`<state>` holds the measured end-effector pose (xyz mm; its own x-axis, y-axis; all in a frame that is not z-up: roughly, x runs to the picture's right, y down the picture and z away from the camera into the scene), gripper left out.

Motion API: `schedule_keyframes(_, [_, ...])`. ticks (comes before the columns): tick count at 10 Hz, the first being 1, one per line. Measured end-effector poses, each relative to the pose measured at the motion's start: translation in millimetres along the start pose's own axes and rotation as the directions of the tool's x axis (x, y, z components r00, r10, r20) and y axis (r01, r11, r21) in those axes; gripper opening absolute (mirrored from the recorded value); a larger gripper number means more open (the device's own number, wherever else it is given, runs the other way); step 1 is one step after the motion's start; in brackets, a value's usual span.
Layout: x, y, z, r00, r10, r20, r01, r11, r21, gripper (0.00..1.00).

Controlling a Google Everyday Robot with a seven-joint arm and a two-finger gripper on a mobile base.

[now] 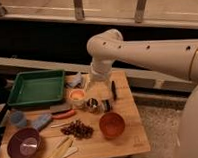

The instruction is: Place pepper in plastic cup

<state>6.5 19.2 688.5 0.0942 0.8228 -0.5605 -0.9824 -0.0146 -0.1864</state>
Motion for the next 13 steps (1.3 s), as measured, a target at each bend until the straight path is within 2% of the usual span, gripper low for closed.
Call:
schedule_keyframes(2, [0.0,1.8,0.3,1.000,-0.002,-0.001,0.002,1.000,-0.002,0.68])
schedule_keyframes(4, [-11.7,2.6,2.6,1.000,0.005,0.021,-0.006,1.000,0.026,0.68])
schedule_keyframes(7, [-36.0,41.7,13.2,0.998,-0.062,0.027,0.060,0.997,0.052,0.68])
schedule_keyframes(9, [-46.5,68.6,27.0,0.991,-0.136,0.009,0.135,0.989,0.059,0.68])
schedule_keyframes(10, [-47.7,74.9,34.4,0.984,-0.176,-0.002,0.176,0.982,0.063,0.68])
schedule_keyframes(11, [-48.0,84.2,42.1,0.971,-0.238,-0.008,0.238,0.969,0.062,0.68])
schedule_keyframes(12, [-44.9,95.5,45.9,0.952,-0.307,-0.001,0.307,0.950,0.051,0.68])
schedule_keyframes(13, [-37.7,106.6,45.1,0.926,-0.378,0.017,0.377,0.925,0.040,0.68])
